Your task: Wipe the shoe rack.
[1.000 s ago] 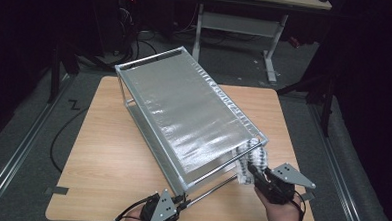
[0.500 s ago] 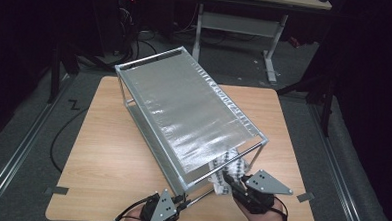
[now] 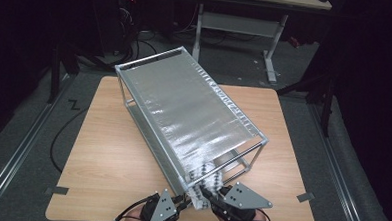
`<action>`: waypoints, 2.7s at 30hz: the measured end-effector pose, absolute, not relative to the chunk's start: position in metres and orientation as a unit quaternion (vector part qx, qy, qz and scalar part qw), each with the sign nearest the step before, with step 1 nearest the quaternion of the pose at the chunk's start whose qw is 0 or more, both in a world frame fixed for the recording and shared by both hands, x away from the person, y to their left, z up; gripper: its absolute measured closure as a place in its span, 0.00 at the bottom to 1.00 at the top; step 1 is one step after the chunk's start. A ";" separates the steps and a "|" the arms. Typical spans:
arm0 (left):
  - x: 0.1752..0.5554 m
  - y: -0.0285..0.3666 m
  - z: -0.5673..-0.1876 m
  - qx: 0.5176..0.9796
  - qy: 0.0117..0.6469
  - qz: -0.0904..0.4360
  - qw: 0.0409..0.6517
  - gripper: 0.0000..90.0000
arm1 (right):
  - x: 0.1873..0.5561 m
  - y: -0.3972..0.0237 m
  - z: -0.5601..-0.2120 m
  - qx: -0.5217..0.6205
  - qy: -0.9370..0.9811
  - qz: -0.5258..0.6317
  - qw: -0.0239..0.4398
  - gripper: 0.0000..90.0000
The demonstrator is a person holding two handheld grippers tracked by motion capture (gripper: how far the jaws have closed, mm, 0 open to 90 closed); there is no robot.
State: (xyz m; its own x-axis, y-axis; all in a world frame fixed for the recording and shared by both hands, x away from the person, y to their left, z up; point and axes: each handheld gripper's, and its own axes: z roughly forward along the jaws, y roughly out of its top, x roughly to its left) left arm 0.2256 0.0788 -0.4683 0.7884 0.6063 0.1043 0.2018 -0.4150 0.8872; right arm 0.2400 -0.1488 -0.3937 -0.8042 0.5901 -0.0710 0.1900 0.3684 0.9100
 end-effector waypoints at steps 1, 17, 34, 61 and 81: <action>0.226 0.079 -0.468 0.814 0.248 0.210 0.481 0.88 | 0.238 -0.147 -0.393 0.238 0.805 0.507 0.197 0.84; 0.226 0.078 -0.469 0.814 0.248 0.209 0.482 0.88 | 0.231 -0.138 -0.393 0.218 0.809 0.509 0.197 0.84; 0.224 0.083 -0.468 0.814 0.252 0.211 0.479 0.88 | 0.266 -0.183 -0.392 0.299 0.778 0.504 0.227 0.84; 0.219 0.089 -0.468 0.814 0.254 0.217 0.476 0.88 | 0.309 -0.252 -0.394 0.427 0.701 0.501 0.275 0.84; 0.220 0.089 -0.468 0.816 0.248 0.216 0.475 0.88 | 0.310 -0.247 -0.406 0.426 0.722 0.454 0.301 0.85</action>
State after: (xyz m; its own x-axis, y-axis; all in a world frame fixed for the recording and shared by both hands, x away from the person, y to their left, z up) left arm 0.2199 0.0885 -0.4678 0.7841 0.6095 0.1169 0.1991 -0.4254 0.8828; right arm 0.3100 -0.2466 -0.4063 -0.4561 0.8886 -0.0474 0.3426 0.2245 0.9123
